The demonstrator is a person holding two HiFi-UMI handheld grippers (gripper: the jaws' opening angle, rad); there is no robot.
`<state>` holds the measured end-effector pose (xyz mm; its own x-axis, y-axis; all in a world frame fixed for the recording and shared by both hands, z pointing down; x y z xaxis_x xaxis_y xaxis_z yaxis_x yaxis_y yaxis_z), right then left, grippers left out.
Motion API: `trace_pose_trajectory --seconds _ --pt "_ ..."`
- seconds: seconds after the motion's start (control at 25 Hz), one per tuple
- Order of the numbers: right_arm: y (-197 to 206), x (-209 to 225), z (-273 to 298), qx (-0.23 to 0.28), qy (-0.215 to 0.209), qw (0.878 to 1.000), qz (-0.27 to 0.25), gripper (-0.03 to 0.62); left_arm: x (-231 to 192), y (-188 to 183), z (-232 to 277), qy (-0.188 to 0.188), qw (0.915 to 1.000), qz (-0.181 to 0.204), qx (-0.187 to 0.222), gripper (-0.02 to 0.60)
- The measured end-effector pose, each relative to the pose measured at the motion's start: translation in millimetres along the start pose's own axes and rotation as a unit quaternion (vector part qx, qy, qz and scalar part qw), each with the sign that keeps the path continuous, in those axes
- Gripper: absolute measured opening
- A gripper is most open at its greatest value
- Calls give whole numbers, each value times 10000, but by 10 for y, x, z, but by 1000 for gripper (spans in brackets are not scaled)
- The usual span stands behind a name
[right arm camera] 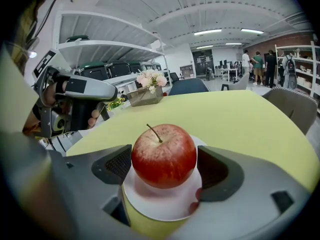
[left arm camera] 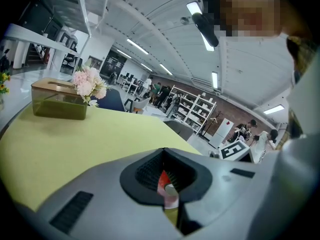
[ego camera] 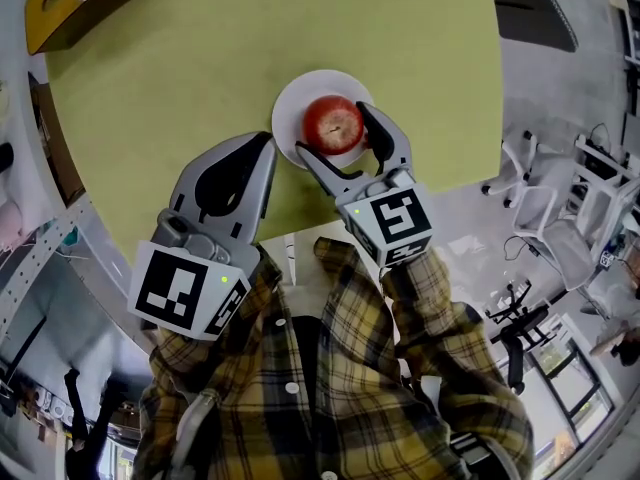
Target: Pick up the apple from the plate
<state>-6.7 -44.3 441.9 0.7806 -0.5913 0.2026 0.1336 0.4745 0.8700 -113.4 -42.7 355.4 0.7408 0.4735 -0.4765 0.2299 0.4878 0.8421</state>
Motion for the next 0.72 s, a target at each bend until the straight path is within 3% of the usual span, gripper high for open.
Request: trace_pose_trajectory --seconds 0.72 --pt "13 20 4 -228 59 9997 55 383 11 4 38 -2 10000 -45 -21 8"
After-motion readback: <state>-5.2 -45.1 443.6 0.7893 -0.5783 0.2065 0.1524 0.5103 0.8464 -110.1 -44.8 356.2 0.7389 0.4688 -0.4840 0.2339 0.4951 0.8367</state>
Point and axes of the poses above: the fingertips, and each gripper's own axes: z forward along the fingers, x to its right, y out of its underside, the point moved 3 cm from there along -z, backward along the fingers, and after that the axes turned 11 degrees about x, right-handed, at the moved point
